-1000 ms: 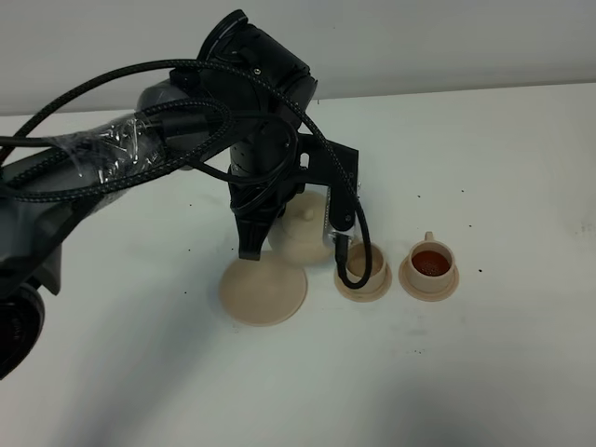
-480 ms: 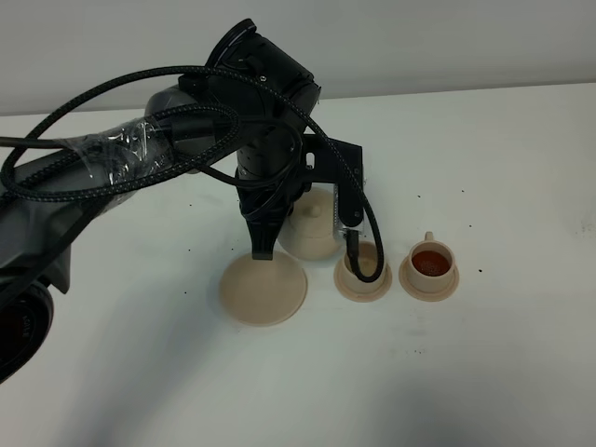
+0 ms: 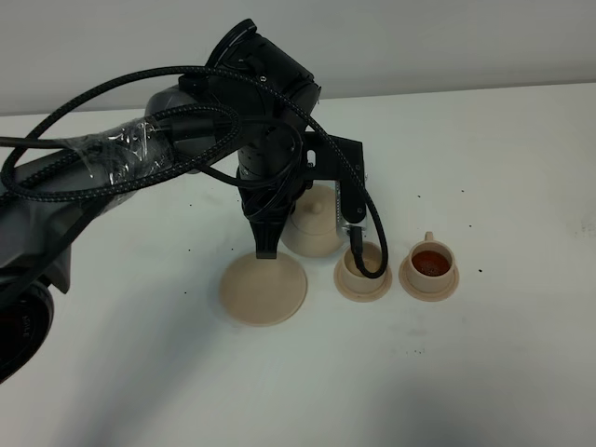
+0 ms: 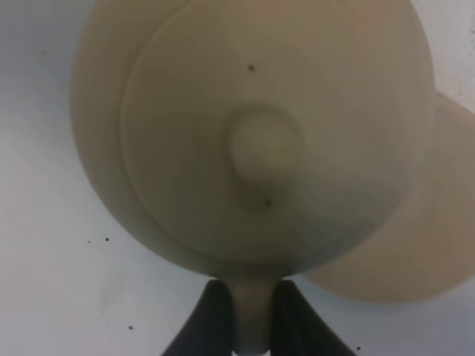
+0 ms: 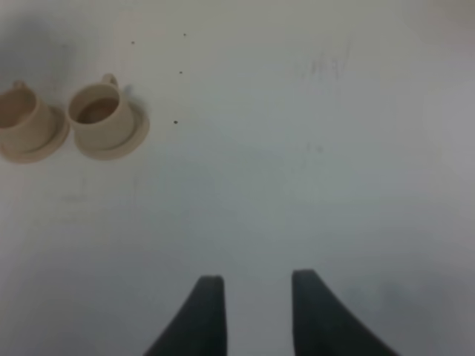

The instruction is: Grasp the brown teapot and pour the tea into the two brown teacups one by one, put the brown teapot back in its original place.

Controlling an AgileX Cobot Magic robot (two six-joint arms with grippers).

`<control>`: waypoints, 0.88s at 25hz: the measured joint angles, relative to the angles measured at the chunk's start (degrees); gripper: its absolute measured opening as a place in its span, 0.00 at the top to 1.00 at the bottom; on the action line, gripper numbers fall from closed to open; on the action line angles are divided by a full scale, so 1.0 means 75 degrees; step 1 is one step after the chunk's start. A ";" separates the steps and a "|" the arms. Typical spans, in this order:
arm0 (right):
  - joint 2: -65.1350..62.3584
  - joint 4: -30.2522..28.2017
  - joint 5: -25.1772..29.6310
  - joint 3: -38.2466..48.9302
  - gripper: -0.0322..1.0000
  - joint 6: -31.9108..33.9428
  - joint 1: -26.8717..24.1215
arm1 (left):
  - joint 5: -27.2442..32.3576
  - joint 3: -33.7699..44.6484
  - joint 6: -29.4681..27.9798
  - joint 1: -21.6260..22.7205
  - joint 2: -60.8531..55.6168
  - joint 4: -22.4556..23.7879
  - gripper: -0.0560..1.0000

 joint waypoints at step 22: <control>0.0000 0.0001 0.0000 0.0000 0.74 0.0000 0.0000 | -0.1348 0.0000 0.0658 -0.0493 0.0039 0.2257 0.83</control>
